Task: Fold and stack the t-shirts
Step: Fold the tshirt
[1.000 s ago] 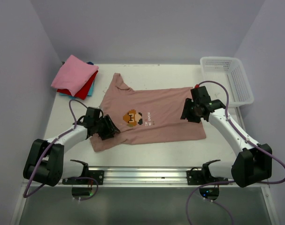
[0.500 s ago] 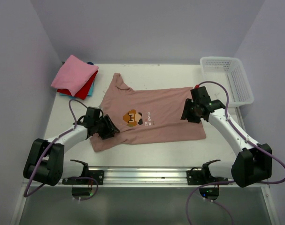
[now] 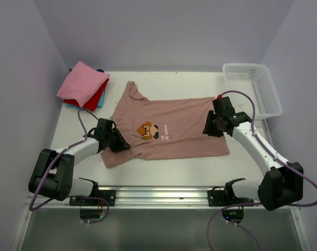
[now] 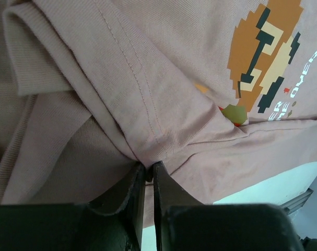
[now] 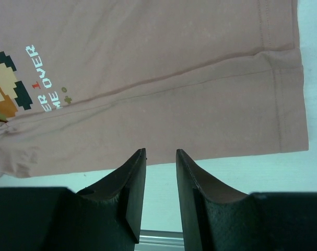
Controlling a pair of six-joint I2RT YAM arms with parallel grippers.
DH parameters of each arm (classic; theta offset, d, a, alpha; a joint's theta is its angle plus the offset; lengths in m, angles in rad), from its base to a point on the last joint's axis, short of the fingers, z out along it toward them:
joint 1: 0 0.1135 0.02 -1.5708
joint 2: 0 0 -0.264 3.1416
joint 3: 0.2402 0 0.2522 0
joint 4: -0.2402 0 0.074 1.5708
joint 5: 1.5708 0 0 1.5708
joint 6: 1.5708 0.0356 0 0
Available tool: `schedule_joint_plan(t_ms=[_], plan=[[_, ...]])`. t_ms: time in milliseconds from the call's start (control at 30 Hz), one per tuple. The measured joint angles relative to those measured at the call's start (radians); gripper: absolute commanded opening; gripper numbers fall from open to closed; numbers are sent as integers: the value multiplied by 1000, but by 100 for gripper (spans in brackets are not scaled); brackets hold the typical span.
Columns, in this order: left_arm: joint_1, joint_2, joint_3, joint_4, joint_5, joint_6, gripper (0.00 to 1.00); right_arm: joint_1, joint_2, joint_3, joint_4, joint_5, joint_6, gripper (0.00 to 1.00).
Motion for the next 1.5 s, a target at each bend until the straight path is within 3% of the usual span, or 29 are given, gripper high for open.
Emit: schedule_joint_plan(t_ms=[133,533,767,967,1233,1367,1433,1500], plan=[[0,0,1,-1,-2,3,0,0,-3,0,0,0,0,31],[0,-26,106,-21,11,47,0,0,-4,-15,1,-1,0,29],[0,144,230,-44,64,120,1,0,-4,-15,1,-1,0,29],[0,192,262,-81,91,156,7,0,-8,-15,0,0,0,29],[0,124,262,-103,74,159,25,0,-9,-15,1,0,0,29],[0,123,262,-105,69,159,25,0,-9,-15,0,0,0,29],[0,123,262,-106,68,159,23,0,-9,-15,0,0,0,29],[0,124,262,-106,68,159,12,0,-9,-15,0,1,0,29]])
